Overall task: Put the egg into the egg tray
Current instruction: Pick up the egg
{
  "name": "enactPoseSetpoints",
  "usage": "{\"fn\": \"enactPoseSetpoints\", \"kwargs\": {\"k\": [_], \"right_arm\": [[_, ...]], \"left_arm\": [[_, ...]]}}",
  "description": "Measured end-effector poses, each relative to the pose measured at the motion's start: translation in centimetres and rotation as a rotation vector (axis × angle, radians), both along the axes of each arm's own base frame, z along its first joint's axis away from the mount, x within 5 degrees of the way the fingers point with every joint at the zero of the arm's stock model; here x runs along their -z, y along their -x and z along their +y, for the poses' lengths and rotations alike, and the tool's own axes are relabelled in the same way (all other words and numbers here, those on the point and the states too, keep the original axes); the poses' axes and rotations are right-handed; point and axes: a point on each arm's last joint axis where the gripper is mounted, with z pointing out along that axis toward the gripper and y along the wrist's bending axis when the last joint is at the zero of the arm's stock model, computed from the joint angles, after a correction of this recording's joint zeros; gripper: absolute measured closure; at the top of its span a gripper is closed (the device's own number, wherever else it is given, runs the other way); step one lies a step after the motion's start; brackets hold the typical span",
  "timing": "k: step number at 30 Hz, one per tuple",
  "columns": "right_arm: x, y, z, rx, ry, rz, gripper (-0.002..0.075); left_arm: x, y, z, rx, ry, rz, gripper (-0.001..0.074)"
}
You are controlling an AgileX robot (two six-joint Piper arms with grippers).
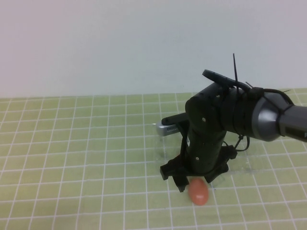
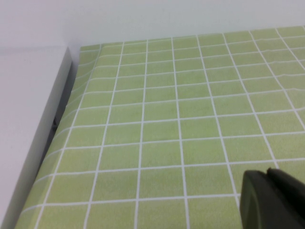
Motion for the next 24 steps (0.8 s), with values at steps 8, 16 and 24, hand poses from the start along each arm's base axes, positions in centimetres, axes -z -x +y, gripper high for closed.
{"fn": "enactPoseSetpoints", "kwargs": {"k": [8,16,24], "right_arm": [[0.7,0.0,-0.1,0.01,0.033,0.024,0.0204],[1.4,-0.2,-0.1,0.032,0.039,0.024,0.0204],[2.4,-0.4,0.1,0.049,0.045,0.032,0.0204]], "left_arm": [[0.0,0.0,0.0,0.0,0.0,0.0,0.0736],[0.0,0.0,0.0,0.0,0.0,0.0,0.0737],[0.0,0.0,0.0,0.0,0.0,0.0,0.0737]]}}
